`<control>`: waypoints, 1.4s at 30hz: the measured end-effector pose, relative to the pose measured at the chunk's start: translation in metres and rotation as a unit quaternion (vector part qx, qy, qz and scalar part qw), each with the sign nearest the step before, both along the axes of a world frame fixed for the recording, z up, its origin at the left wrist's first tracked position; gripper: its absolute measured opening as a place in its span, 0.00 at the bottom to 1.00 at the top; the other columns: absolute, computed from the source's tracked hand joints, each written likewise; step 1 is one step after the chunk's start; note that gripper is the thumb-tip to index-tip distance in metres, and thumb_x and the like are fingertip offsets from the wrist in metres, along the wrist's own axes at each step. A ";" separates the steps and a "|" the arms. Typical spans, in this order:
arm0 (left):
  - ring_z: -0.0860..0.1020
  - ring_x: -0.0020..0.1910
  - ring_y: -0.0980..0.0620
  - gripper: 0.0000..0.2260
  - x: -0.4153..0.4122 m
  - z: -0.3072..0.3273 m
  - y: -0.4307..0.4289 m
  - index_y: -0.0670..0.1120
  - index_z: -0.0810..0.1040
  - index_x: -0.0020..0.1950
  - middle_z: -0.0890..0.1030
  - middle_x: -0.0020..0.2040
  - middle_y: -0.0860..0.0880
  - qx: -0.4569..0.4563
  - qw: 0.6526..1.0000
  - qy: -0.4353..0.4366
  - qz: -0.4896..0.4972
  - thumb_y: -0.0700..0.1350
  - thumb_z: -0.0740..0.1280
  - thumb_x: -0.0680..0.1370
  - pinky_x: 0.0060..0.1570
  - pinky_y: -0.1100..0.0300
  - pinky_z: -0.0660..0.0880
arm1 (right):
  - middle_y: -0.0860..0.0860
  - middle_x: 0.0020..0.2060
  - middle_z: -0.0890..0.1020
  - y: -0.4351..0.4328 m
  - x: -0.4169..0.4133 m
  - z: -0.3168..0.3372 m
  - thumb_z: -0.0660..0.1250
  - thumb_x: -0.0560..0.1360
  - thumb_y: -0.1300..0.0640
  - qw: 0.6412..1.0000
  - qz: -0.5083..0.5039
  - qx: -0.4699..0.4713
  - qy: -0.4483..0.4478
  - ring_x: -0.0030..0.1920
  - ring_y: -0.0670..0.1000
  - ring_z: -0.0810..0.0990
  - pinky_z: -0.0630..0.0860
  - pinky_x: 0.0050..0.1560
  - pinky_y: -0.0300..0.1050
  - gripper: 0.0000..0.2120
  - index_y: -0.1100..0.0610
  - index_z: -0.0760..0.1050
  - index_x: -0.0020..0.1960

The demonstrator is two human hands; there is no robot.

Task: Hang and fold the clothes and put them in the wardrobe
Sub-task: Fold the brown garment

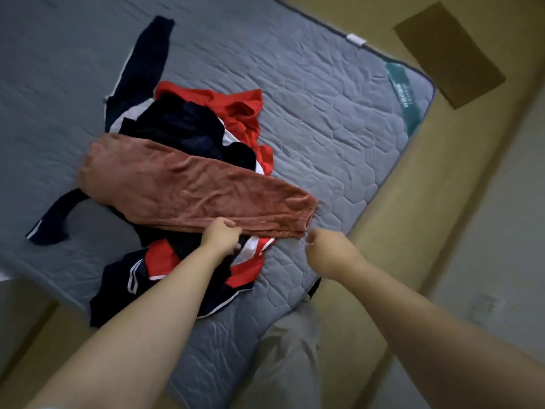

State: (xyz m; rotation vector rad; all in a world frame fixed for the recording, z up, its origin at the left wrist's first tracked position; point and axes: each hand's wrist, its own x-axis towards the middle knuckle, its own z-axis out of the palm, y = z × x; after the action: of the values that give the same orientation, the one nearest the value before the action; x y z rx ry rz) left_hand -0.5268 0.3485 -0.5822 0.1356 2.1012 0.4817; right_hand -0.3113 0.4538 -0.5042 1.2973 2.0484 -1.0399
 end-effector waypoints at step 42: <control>0.78 0.48 0.50 0.18 -0.065 0.272 -0.017 0.49 0.77 0.45 0.78 0.44 0.50 0.405 0.903 0.068 0.125 0.36 0.65 0.57 0.47 0.55 0.77 | 0.50 0.43 0.86 0.020 -0.192 0.157 0.65 0.72 0.62 0.949 0.108 -0.052 0.291 0.45 0.52 0.84 0.81 0.51 0.54 0.16 0.49 0.79 0.56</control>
State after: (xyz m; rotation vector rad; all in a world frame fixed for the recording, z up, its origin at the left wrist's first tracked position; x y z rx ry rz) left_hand -0.5917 0.3316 -0.3104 0.3857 1.9297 1.5246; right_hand -0.5028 0.4735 -0.3474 0.7361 2.4404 -1.5306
